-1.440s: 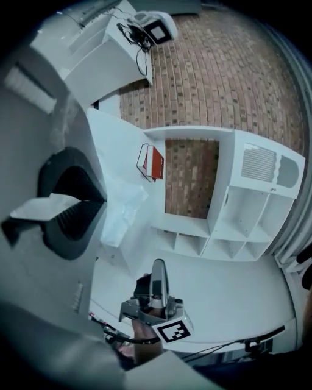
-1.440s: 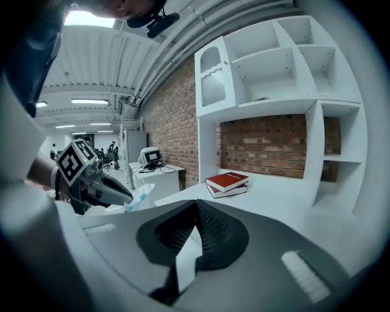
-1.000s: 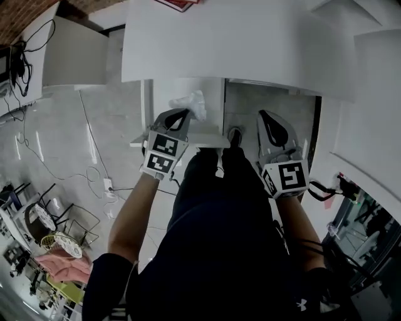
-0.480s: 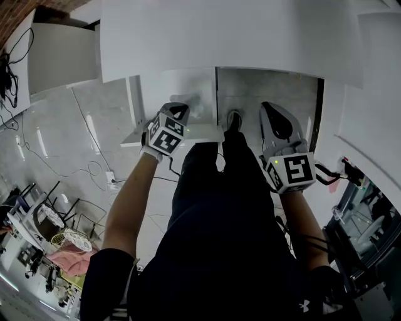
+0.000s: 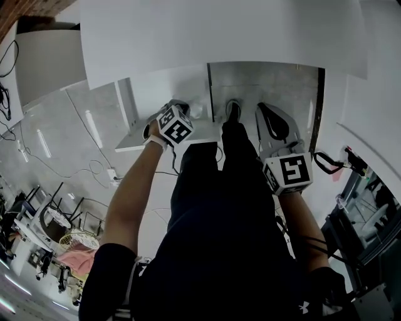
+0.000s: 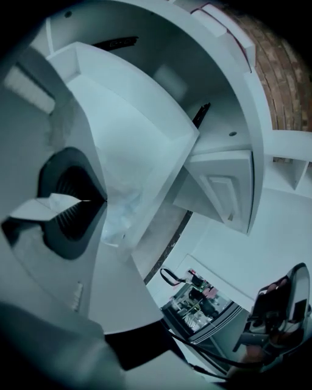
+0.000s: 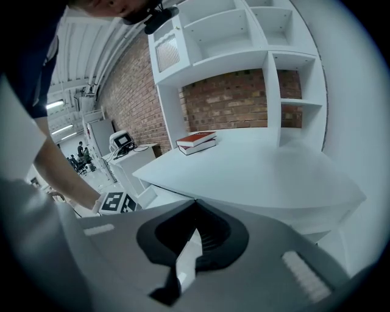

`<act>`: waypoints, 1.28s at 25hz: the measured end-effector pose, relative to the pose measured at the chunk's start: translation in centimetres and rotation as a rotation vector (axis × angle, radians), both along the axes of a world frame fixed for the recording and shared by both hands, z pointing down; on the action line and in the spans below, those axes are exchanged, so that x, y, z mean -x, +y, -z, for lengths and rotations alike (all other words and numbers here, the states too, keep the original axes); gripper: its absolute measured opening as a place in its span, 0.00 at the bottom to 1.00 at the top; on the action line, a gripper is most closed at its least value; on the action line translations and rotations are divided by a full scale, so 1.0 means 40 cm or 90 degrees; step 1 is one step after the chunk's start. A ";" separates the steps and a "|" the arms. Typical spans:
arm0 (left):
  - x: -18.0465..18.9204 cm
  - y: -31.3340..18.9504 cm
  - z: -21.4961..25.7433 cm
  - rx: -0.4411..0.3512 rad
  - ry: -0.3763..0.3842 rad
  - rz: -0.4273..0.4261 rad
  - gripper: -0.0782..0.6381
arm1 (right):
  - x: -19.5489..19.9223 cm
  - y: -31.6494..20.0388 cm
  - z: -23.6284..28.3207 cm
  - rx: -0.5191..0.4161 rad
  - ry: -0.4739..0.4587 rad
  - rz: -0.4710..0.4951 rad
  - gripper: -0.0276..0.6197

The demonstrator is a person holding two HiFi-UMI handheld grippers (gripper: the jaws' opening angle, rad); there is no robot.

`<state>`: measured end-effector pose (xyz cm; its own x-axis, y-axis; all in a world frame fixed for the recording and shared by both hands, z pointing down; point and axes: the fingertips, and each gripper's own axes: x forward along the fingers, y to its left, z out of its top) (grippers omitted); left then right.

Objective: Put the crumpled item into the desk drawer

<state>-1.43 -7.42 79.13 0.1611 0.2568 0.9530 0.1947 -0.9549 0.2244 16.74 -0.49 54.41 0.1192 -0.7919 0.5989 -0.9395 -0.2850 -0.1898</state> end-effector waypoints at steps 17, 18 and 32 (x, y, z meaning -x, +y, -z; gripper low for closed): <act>-0.007 -0.067 -0.144 -0.104 -0.001 -0.011 0.12 | -0.008 0.037 -0.030 0.031 0.000 -0.013 0.05; -0.006 -0.071 -0.147 -0.110 0.002 -0.014 0.12 | -0.006 0.038 -0.033 0.032 0.000 -0.013 0.05; -0.027 -0.137 -0.015 -0.150 0.085 0.049 0.29 | 0.032 0.020 0.004 0.005 0.013 0.013 0.05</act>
<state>-0.33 -12.90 79.71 0.2991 0.0125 0.9542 0.1331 -0.9907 -0.0288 15.47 0.33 54.25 0.1156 -0.7894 0.6028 -0.9485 -0.2679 -0.1689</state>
